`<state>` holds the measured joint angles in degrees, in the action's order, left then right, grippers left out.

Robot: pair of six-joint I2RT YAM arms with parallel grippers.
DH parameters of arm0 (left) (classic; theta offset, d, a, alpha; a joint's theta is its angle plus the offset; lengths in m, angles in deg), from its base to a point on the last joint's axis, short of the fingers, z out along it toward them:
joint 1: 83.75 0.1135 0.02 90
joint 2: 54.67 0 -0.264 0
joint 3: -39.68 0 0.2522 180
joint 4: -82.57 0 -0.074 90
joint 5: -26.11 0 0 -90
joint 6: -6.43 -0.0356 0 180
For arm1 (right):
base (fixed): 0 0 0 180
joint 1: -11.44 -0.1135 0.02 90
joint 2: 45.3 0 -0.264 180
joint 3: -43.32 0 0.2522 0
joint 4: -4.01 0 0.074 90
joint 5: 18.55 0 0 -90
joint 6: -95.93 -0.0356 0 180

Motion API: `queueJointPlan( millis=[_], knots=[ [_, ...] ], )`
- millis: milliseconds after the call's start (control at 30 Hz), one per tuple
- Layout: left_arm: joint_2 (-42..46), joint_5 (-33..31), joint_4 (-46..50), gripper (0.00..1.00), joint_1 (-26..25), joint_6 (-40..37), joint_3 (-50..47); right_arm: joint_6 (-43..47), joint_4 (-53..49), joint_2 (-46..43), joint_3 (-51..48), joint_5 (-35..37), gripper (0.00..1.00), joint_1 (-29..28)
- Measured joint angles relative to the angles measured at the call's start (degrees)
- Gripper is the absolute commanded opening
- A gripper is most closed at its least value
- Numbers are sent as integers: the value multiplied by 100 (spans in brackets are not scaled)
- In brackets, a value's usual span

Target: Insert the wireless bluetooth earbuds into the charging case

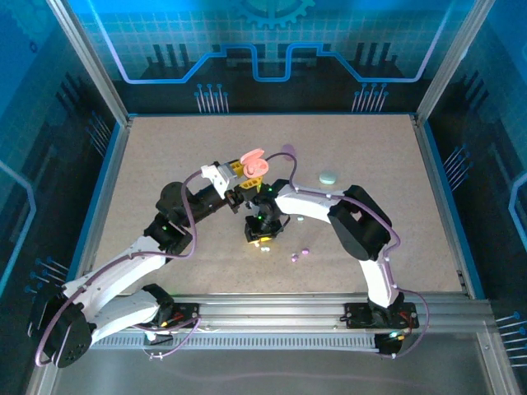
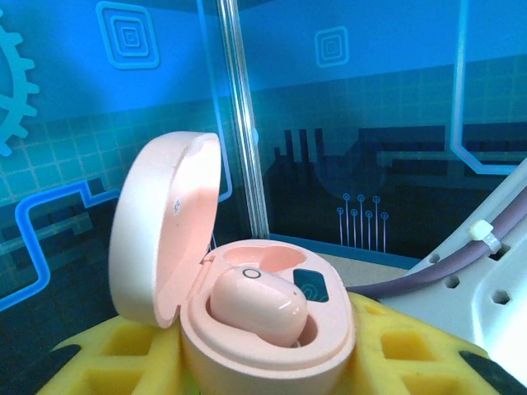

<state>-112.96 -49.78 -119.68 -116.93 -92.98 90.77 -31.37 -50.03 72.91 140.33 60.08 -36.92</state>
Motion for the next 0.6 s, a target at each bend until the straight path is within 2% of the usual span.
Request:
queueJointPlan(
  millis=[600],
  knots=[
    [0,0,0,29,0,0,0,70,-37,105,155,-17,37,-42]
  ],
)
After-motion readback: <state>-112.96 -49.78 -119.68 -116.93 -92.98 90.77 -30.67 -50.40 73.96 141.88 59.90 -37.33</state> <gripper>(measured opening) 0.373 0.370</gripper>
